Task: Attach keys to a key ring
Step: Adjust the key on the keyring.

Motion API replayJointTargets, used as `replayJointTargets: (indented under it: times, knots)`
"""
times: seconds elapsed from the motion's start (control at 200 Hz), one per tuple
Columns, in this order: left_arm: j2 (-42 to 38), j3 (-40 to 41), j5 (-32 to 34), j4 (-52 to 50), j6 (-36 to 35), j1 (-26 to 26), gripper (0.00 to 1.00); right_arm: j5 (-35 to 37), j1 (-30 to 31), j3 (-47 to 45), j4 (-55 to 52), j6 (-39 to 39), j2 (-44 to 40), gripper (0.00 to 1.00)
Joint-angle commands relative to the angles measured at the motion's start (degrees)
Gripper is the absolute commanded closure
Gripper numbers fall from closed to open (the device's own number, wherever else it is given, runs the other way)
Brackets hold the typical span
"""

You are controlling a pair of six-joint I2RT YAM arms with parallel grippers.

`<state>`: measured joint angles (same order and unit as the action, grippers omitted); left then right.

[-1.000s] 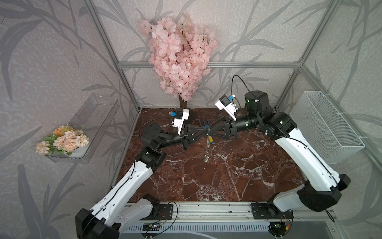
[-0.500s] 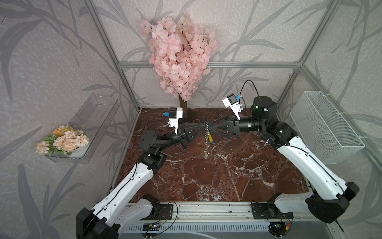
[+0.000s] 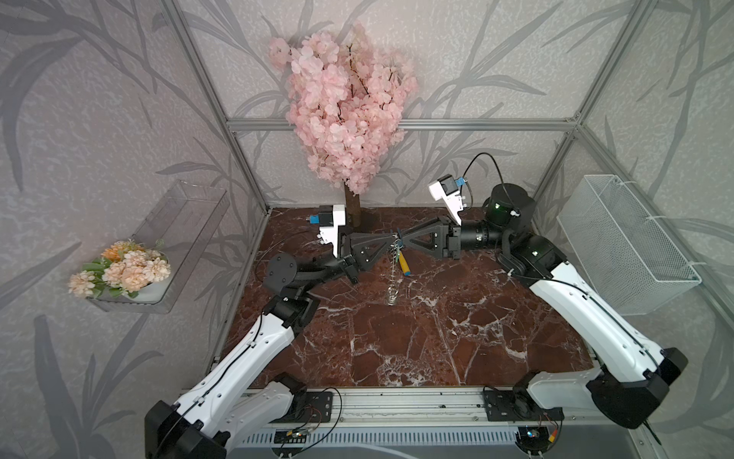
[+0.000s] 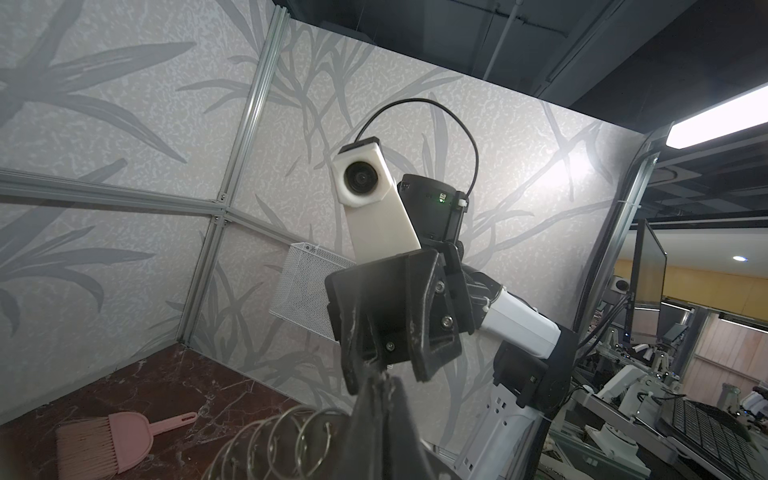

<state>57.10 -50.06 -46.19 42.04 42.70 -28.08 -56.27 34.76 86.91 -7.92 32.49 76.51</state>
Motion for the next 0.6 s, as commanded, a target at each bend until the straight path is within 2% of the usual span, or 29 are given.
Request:
replayJointTargets:
  times: [0.0, 0.4, 0.595]
  knots:
    - [-0.9, -0.4, 0.8, 3.0, 0.1, -0.2, 1.0, -1.6, -0.1, -0.6, 2.5, 0.9, -0.8, 0.68]
    - [-0.8, -0.9, 0.9, 2.1, -0.4, -0.3, 1.0, -1.7, 0.2, -1.2, 1.2, 0.3, -1.1, 0.76]
    - [-0.7, -0.9, 1.1, 2.2, -0.4, -0.3, 1.0, -1.7, 0.3, -1.0, 0.4, -0.3, -1.1, 0.88]
